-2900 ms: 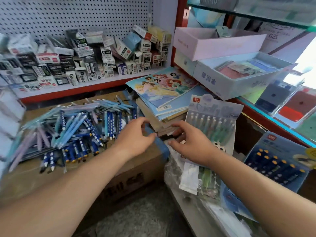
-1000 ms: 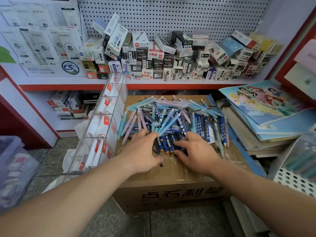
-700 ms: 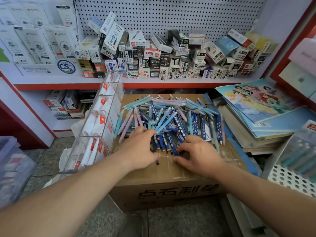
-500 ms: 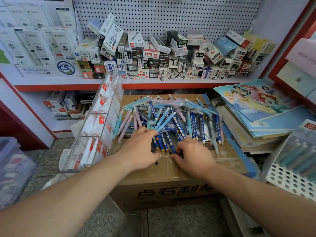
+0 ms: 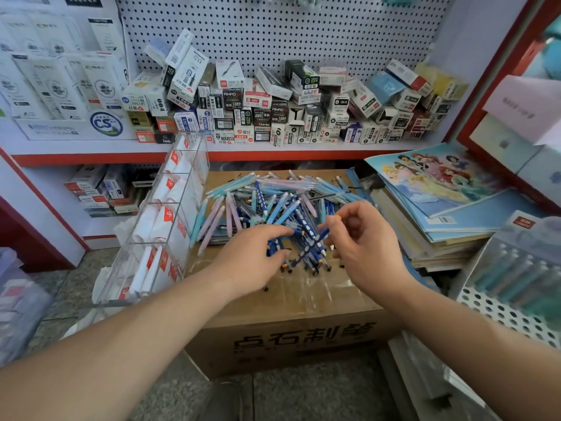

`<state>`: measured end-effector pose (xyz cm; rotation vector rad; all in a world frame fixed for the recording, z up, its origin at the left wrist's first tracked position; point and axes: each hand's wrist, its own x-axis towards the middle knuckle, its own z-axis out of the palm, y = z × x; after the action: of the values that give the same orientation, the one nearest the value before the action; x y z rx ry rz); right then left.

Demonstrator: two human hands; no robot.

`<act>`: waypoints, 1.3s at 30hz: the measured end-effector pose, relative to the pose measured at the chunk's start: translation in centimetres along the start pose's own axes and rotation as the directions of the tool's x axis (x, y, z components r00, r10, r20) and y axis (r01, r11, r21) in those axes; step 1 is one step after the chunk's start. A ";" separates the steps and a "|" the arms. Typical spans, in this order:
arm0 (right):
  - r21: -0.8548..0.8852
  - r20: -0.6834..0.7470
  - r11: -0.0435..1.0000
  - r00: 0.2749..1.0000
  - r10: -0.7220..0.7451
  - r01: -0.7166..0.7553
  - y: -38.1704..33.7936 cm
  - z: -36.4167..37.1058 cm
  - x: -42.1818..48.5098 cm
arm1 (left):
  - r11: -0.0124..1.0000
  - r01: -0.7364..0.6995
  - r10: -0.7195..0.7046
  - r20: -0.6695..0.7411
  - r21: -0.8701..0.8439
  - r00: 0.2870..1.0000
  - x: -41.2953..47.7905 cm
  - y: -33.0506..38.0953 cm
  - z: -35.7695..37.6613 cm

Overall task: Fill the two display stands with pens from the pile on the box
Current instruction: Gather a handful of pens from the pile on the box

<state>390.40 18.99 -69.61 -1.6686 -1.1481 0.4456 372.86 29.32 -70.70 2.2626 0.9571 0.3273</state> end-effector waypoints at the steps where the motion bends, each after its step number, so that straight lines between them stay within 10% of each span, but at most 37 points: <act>1: 0.042 0.015 0.999 1.000 -0.005 0.004 -0.5 0.2 0.1 | 0.997 0.003 0.000 0.035 -0.078 0.999 0.0 0.3 0.1; 9: 0.140 0.122 0.981 0.986 0.115 -0.131 -0.6 0.9 1.5 | 0.907 0.120 -0.045 0.192 -0.403 0.980 -0.6 1.0 0.5; 16: -0.591 0.276 0.806 0.932 0.237 -0.030 5.7 0.7 2.5 | 0.935 0.207 -0.175 0.133 -0.289 0.975 -0.7 -1.2 0.2; 26: -0.725 0.101 0.674 0.946 0.307 -0.141 5.7 4.4 4.9 | 0.923 0.223 -0.204 0.093 -0.315 0.975 -0.9 -1.9 -0.4; 39: -0.586 0.020 0.783 0.962 0.273 -0.210 4.7 2.3 4.2 | 0.859 0.278 -0.256 0.110 -0.430 0.960 -1.0 -1.9 -0.4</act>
<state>392.90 23.61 -73.74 -2.3739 -1.2247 0.3616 370.93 29.75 -71.64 1.6916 1.0369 0.3262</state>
